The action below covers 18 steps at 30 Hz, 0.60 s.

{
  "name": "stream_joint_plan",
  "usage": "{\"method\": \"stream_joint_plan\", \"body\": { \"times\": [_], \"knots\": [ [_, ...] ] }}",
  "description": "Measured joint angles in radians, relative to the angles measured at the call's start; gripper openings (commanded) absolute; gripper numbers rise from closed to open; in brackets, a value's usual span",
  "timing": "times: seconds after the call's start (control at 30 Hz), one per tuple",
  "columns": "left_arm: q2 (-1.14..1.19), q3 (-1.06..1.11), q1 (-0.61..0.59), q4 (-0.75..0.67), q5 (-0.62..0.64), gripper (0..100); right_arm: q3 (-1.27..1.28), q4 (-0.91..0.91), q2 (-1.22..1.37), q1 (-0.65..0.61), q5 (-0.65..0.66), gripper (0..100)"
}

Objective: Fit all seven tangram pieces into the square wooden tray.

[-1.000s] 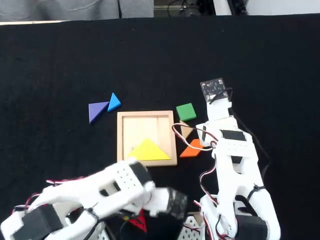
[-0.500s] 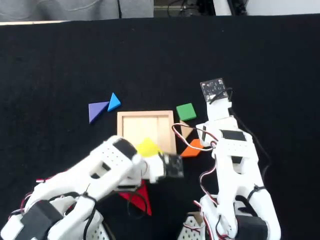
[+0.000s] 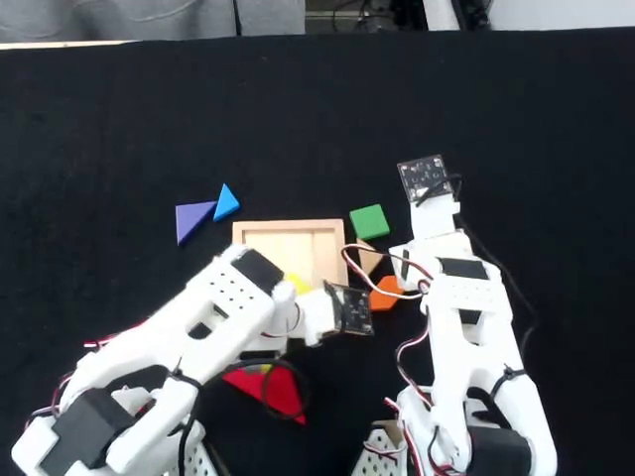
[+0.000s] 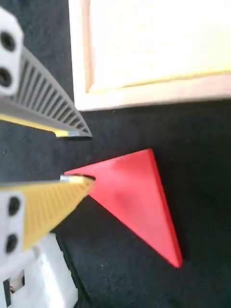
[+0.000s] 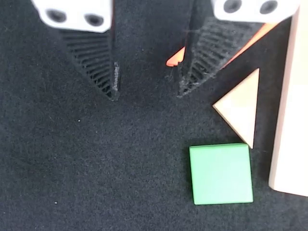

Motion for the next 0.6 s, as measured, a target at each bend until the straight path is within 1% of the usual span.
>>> {"method": "stream_joint_plan", "body": {
  "times": [0.13,0.23,0.37,0.43,0.53,0.6],
  "knots": [
    [0.0,0.0,0.002,-0.069,0.0,14,0.0,0.0,0.0,0.0,0.0,19.1],
    [0.0,-0.002,0.005,-0.078,0.0,19,0.0,0.0,0.0,0.0,0.0,19.1],
    [0.0,-0.002,0.092,0.002,0.0,26,0.0,0.0,0.0,0.0,0.043,19.1],
    [0.0,-0.002,0.107,0.015,0.0,29,0.0,0.0,0.0,0.0,0.054,19.1],
    [0.0,-0.002,0.106,0.015,-0.049,30,0.0,0.0,0.0,0.0,0.061,19.1],
    [0.0,-0.002,0.107,-0.018,-0.089,30,0.0,0.0,0.0,0.0,0.061,19.1]
  ]
}}
